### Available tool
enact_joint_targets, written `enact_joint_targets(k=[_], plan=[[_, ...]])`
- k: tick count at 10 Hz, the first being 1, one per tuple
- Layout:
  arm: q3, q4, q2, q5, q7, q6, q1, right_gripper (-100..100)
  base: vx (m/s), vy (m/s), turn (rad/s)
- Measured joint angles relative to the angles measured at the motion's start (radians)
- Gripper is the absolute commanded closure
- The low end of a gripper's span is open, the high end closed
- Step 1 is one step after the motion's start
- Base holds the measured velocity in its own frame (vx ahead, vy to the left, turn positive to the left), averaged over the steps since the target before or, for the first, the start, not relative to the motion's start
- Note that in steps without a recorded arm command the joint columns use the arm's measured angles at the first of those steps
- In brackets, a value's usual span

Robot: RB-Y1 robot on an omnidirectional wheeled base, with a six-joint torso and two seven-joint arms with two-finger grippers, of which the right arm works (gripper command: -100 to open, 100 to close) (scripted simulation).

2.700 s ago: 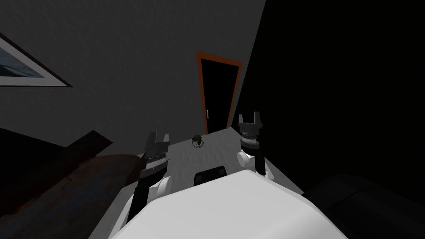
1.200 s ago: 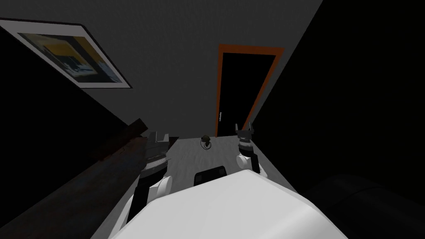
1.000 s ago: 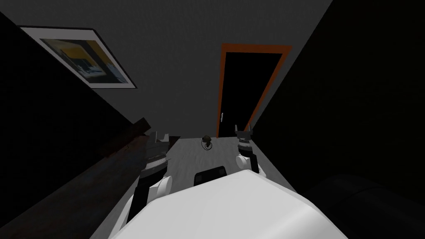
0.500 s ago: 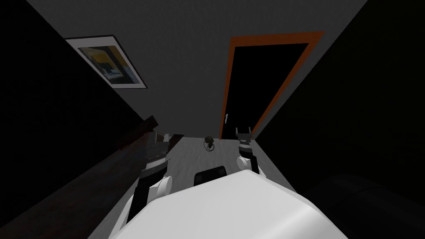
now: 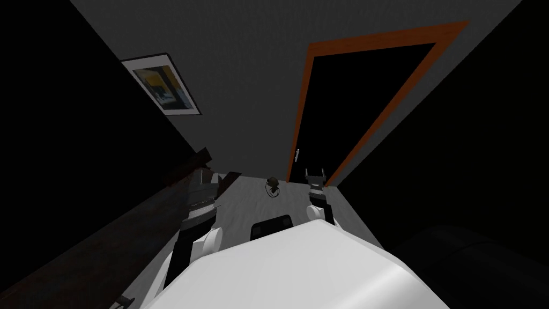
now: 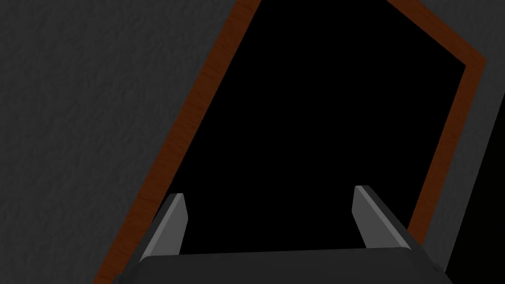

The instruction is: Pull the door open

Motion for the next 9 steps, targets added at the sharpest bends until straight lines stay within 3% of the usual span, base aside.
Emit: enact_joint_targets(k=[9], plan=[[-0.006, 0.227, -0.051, -0.192, -0.181, -0.066, -0.006, -100, 0.076, -0.069, 0.207]])
